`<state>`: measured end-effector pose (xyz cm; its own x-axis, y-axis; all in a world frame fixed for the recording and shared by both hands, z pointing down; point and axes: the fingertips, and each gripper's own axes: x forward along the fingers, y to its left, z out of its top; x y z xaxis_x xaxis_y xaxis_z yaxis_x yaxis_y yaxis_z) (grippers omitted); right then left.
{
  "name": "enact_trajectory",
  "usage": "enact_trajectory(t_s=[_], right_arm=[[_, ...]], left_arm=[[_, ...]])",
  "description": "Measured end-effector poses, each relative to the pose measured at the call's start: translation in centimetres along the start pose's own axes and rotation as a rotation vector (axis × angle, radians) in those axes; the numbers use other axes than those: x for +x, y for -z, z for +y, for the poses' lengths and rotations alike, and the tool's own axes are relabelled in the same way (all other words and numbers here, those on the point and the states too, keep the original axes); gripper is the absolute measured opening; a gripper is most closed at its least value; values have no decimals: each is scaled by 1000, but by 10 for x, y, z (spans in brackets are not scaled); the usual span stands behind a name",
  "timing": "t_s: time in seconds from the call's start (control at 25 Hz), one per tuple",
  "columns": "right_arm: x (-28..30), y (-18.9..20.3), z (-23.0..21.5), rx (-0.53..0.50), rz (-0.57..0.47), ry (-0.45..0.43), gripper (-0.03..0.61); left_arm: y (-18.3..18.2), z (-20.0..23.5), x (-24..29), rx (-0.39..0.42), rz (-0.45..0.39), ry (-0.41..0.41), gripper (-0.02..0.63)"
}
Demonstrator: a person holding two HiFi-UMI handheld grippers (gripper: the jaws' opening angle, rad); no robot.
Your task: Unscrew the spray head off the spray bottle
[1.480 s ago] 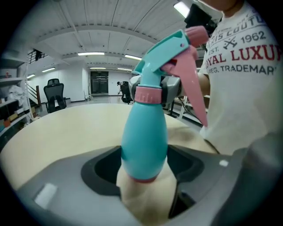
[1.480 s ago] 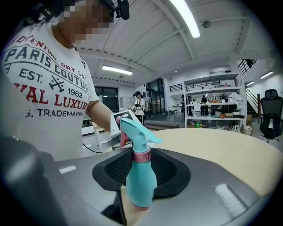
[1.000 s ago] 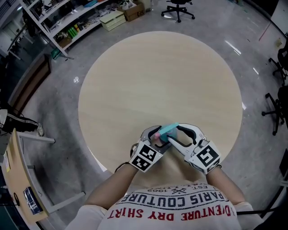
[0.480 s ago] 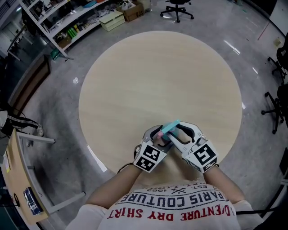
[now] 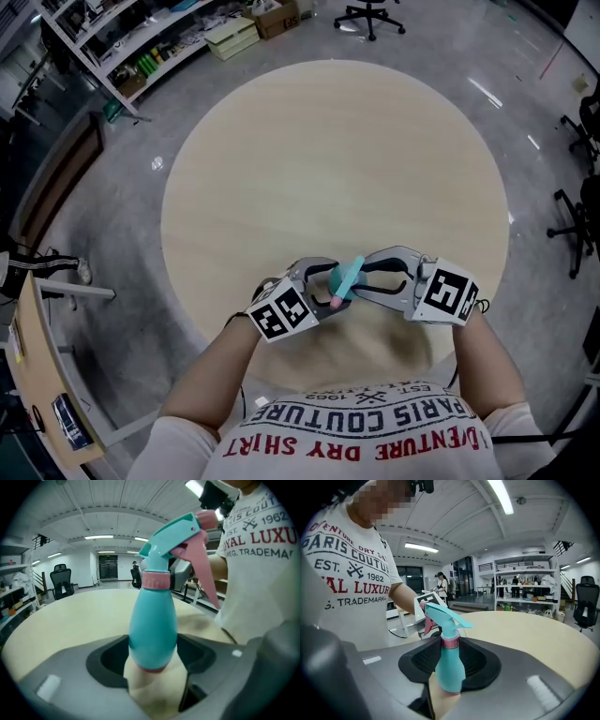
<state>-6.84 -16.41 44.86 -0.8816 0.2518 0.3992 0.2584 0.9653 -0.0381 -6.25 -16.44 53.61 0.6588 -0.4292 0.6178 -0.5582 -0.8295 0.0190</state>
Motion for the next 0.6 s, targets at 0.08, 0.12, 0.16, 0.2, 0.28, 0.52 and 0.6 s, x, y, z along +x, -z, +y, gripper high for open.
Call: enact_trajectory(t_s=[0.08, 0.12, 0.16, 0.2, 0.28, 0.52, 0.6], right_arm=[[0, 0, -1, 0, 3, -31, 121], [0, 0, -1, -1, 1, -35, 121], [0, 0, -1, 1, -5, -31, 123], [-1, 0, -2, 8, -17, -16, 124], [-4, -1, -4, 46, -51, 35, 134], [-22, -15, 7, 248, -228, 159, 280], [-20, -18, 13, 277, -254, 232, 308]], left_arm=[[0, 0, 0, 13, 7, 24, 318], [0, 0, 0, 14, 7, 27, 318], [-1, 1, 0, 10, 4, 25, 319], [-1, 1, 0, 3, -1, 15, 319], [-1, 3, 0, -26, -15, -26, 319], [3, 14, -1, -190, -55, -248, 319], [3, 15, -3, -251, -65, -330, 319]])
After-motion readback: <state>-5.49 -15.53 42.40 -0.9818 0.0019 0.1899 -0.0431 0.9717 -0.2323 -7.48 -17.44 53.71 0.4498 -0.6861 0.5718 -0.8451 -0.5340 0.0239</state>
